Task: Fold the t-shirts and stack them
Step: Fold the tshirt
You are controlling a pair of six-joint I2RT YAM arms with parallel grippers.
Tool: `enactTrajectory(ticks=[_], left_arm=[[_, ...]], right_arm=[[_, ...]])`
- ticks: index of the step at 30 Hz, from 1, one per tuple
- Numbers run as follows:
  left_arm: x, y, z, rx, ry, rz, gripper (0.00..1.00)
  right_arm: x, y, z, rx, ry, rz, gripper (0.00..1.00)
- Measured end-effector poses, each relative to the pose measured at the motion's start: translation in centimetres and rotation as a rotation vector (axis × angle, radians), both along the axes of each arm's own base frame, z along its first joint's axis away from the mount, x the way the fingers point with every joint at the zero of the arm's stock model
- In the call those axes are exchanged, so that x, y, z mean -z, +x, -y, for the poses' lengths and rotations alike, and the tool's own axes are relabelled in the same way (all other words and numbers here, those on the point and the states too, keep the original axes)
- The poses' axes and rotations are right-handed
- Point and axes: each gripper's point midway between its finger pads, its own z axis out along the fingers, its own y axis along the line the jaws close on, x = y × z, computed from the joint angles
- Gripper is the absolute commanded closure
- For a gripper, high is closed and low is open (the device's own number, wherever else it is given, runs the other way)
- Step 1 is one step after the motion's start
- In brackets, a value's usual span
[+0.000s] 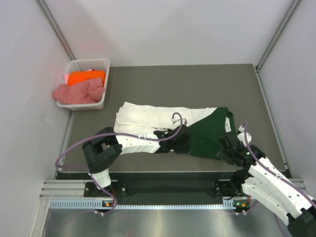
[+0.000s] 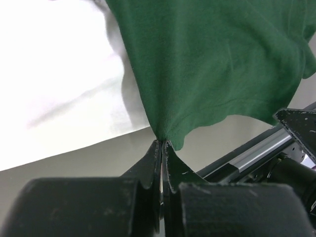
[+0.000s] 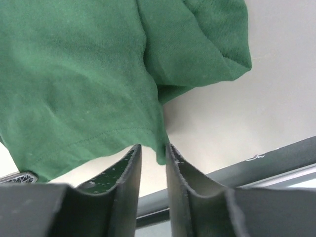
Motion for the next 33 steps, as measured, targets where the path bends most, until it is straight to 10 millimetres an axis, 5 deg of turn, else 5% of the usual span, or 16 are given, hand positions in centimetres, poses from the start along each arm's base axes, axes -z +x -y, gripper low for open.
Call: enactTrajectory(ticks=[4, 5, 6, 9, 18, 22, 27, 33], left_arm=[[0.0, -0.2, -0.4, 0.000, 0.003, -0.002, 0.97], [-0.1, -0.3, -0.5, 0.000, 0.002, -0.001, 0.76], [-0.2, -0.3, -0.7, 0.003, 0.003, 0.004, 0.68], [-0.7, -0.4, -1.2, 0.000, 0.005, 0.009, 0.53], [-4.7, 0.3, -3.5, -0.017, -0.012, 0.084, 0.44], [-8.4, 3.3, -7.1, -0.086, -0.045, 0.145, 0.44], [-12.2, 7.4, -15.6, -0.258, -0.051, 0.237, 0.45], [-14.6, 7.5, -21.1, -0.334, -0.045, 0.299, 0.45]], right_arm=[[-0.1, 0.1, 0.0, 0.009, 0.010, 0.008, 0.54], [-0.2, 0.1, 0.0, 0.010, 0.012, 0.014, 0.49], [-0.3, 0.1, -0.1, 0.012, 0.016, 0.022, 0.45], [-1.0, 0.4, -0.1, 0.016, 0.023, 0.042, 0.44], [-1.7, 2.3, -0.8, 0.038, 0.012, 0.046, 0.52], [-1.2, 3.3, -1.1, 0.059, 0.005, 0.052, 0.52], [0.1, 4.7, -1.8, 0.090, 0.009, 0.043, 0.50], [2.9, 5.0, -1.7, 0.137, 0.009, -0.013, 0.51]])
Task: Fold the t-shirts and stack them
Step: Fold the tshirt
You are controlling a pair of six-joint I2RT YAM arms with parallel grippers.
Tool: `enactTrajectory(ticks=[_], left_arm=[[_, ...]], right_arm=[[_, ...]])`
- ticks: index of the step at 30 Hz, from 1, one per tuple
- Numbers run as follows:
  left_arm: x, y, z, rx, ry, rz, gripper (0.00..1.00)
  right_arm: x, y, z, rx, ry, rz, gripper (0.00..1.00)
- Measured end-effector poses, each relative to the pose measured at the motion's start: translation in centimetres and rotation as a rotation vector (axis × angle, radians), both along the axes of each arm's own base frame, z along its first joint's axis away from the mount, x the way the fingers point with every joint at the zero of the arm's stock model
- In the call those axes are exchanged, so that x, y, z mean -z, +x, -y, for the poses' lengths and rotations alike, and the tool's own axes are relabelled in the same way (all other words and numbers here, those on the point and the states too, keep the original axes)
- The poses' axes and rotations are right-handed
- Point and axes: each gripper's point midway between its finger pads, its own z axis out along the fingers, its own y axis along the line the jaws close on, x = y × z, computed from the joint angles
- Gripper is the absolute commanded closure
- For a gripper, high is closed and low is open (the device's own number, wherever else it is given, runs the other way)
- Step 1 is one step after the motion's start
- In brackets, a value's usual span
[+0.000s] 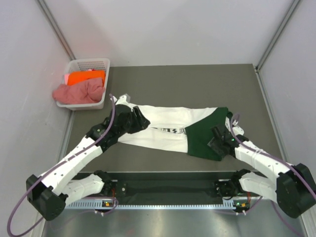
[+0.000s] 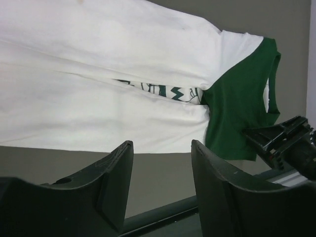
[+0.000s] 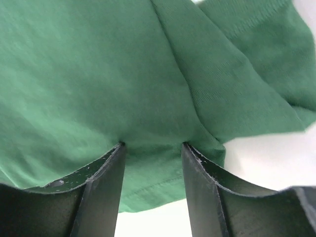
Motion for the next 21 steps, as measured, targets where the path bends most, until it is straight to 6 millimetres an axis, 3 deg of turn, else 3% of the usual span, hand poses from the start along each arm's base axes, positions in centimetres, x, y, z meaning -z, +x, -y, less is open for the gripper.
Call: enactTrajectory(ticks=[7, 14, 17, 18, 19, 21], left_arm=[[2.6, -0.9, -2.4, -0.018, 0.060, -0.057, 0.46], [5.0, -1.3, -3.6, -0.037, 0.093, -0.098, 0.46], [5.4, -1.4, -3.8, -0.040, 0.098, -0.105, 0.46], [5.5, -1.4, -3.8, -0.040, 0.098, -0.106, 0.46], [5.6, -1.5, -3.9, -0.041, 0.099, -0.108, 0.46], [5.7, -1.7, -3.9, -0.037, 0.097, -0.109, 0.45]], right_arm=[[0.2, 3.7, 1.6, 0.060, 0.094, -0.070, 0.55], [-0.1, 10.5, 2.7, -0.002, 0.120, -0.176, 0.56], [-0.5, 16.6, 2.6, -0.068, 0.153, -0.198, 0.50], [-0.7, 19.5, 2.6, -0.088, 0.162, -0.168, 0.49], [-1.0, 22.9, 2.6, -0.107, 0.170, -0.124, 0.38], [-2.1, 29.3, 2.5, -0.139, 0.171, -0.027, 0.30]])
